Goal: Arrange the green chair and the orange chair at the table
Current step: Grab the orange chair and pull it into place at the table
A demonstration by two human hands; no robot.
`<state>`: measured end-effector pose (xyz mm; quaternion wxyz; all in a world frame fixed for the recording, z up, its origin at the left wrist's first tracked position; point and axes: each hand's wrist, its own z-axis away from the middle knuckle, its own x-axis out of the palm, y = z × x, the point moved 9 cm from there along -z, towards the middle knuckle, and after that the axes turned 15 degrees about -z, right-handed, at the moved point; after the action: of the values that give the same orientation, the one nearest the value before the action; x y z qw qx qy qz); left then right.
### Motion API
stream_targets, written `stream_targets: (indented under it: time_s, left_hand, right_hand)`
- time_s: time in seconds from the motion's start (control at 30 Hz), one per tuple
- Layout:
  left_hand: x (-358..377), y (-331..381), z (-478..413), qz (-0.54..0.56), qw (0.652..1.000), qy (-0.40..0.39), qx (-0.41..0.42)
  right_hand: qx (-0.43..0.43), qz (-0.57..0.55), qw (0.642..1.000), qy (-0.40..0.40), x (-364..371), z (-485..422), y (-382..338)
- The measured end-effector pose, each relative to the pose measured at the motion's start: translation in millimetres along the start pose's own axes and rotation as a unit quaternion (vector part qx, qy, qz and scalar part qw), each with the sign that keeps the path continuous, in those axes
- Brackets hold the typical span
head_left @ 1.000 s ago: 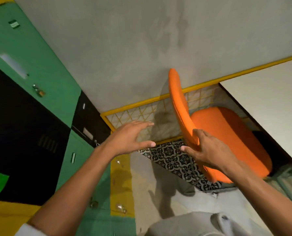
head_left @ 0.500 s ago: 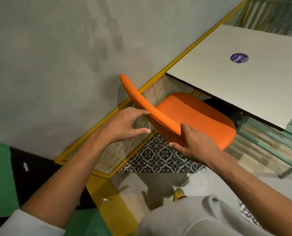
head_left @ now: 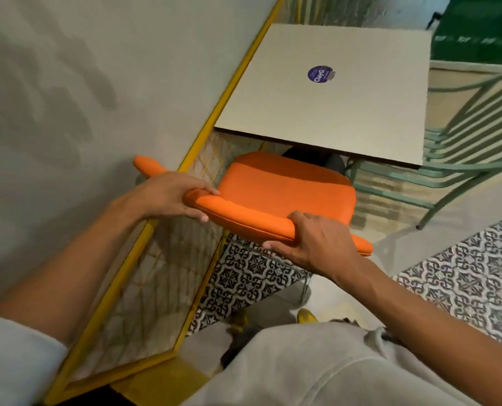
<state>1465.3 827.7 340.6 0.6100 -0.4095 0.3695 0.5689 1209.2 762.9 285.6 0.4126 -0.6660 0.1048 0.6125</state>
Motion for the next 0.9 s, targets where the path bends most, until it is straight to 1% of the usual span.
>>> stream_targets:
  time_s: [0.1, 0.17, 0.27, 0.37, 0.43, 0.57, 0.63, 0.9]
  left_hand:
    - [13.9, -46.8, -17.4, -0.057, 0.998, -0.024, -0.007]
    - [23.2, -69.2, -24.9, -0.073, 0.997, -0.023, -0.007]
    - [34.4, -81.5, -35.0, -0.098, 0.995, 0.024, 0.013]
    - [39.7, -85.3, -36.3, -0.122, 0.988, 0.089, 0.034]
    - [43.9, -86.8, -34.0, -0.124, 0.985, 0.111, 0.039]
    - [47.7, -83.7, -26.6, -0.132, 0.977, 0.155, 0.063]
    - [47.4, -84.8, -22.6, -0.131, 0.973, 0.179, 0.057]
    - [59.5, -86.5, -14.2, -0.134, 0.972, 0.185, 0.059]
  right_hand:
    - [0.057, 0.031, 0.997, 0.051, -5.2, 0.6, -4.4]
    - [0.083, 0.035, 0.993, 0.082, -8.4, 4.0, -9.8]
    - [0.102, 0.052, 0.984, 0.14, -14.1, 5.3, -14.0]
    - [0.112, 0.047, 0.98, 0.158, -11.9, 9.4, -15.9]
    - [0.101, 0.054, 0.979, 0.169, -11.3, 12.1, -19.1]
    - [0.118, 0.057, 0.978, 0.165, -10.0, 15.3, -20.0]
    - [0.137, 0.055, 0.976, 0.161, -10.4, 16.4, -17.5]
    - [0.159, 0.061, 0.977, 0.13, -1.5, 22.8, -16.6]
